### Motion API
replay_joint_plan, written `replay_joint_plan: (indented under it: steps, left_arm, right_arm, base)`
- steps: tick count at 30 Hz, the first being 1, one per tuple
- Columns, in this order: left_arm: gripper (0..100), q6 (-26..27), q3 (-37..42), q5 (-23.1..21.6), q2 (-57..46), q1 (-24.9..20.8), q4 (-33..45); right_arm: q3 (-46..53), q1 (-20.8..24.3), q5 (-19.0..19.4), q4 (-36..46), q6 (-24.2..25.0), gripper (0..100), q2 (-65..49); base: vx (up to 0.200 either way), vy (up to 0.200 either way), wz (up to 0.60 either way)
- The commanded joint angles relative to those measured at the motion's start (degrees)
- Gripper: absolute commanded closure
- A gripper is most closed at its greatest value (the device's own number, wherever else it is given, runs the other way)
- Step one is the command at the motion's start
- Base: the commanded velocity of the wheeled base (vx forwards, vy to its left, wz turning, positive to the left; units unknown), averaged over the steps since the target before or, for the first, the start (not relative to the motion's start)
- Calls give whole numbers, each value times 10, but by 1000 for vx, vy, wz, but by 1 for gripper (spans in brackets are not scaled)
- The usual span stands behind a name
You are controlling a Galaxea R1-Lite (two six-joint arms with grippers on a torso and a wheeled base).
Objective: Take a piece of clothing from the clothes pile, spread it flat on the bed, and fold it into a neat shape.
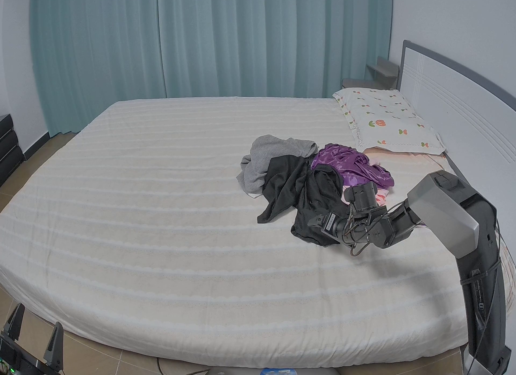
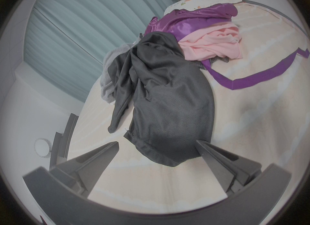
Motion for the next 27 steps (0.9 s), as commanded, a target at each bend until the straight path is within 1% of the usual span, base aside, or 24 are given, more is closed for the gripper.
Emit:
replay_joint_plan:
  steps: [1,4,8,13,18,22,23,27]
  left_arm:
    - [0,0,10,0,-6,0,0]
    - [0,0,10,0,-6,0,0]
    - [0,0,10,0,-6,0,0]
    - [0,0,10,0,-6,0,0]
    - [0,0,10,0,-6,0,0]
    - [0,-1,10,0,-6,0,0]
    - [0,0,10,0,-6,0,0]
    - [0,0,10,0,-6,0,0]
  right_arm:
    - [-12,3,-1,2,0,0,23]
    - [-24,5,-6,3,0,0,30]
    - [-19,0,-30,12,-1,0,11]
    - [31,-11,-31,22,-9,0,-46]
    - [58,-15,-29,18,-26,0,-44]
    - [46,-8,-27,15,-24,0,-17]
    - [23,-7,-16,20,-20,0,-10]
    - [-23,-1,-14,37,-20,0,15]
  base:
    - [0,0,0]
    - [0,0,0]
    - [0,0,0]
    - [0,0,0]
    - [0,0,0]
    - [0,0,0]
    - [0,0,0]
    - [0,0,0]
